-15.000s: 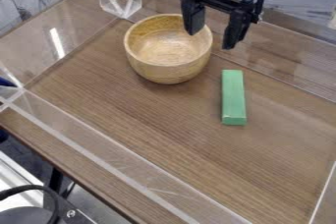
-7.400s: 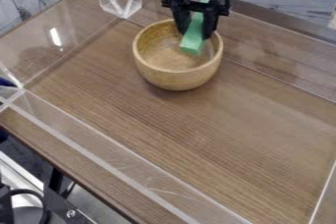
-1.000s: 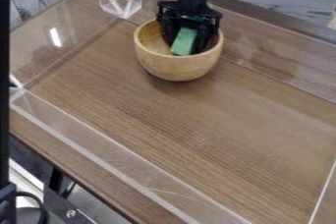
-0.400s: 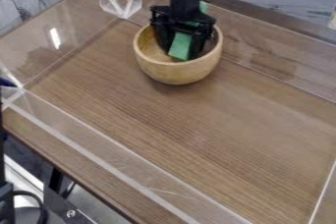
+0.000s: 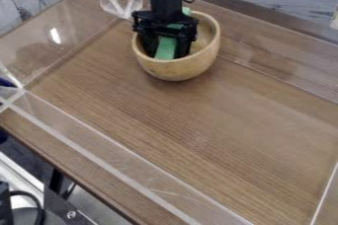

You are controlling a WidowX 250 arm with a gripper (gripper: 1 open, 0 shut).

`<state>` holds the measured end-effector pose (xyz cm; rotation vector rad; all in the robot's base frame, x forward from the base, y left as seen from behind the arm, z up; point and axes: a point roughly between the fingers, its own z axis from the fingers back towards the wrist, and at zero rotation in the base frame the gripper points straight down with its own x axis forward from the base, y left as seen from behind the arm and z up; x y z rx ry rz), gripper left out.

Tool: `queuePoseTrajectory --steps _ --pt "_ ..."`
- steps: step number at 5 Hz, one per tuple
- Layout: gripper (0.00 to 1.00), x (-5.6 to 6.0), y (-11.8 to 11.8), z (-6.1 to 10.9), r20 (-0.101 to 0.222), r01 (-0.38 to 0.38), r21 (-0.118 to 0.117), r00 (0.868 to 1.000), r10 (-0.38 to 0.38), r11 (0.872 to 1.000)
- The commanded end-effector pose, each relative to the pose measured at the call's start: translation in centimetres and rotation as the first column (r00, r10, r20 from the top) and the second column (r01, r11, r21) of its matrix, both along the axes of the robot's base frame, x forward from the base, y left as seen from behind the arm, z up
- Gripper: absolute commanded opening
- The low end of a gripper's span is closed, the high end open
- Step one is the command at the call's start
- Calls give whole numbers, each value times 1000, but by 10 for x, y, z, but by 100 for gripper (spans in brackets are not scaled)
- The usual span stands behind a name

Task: Put the green block in the brown bowl

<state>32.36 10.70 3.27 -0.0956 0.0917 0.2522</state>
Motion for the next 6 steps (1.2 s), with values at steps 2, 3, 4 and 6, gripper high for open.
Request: queuePoseTrajectory --steps 2,3,4,6 --pt "100 1 7 54 113 -12 11 994 11 1000" --pt "100 0 6 76 148 -6 8 989 5 1000" --pt "100 -2 5 93 176 -2 9 984 0 1000" --pt "100 -6 7 104 188 0 15 982 -3 1000"
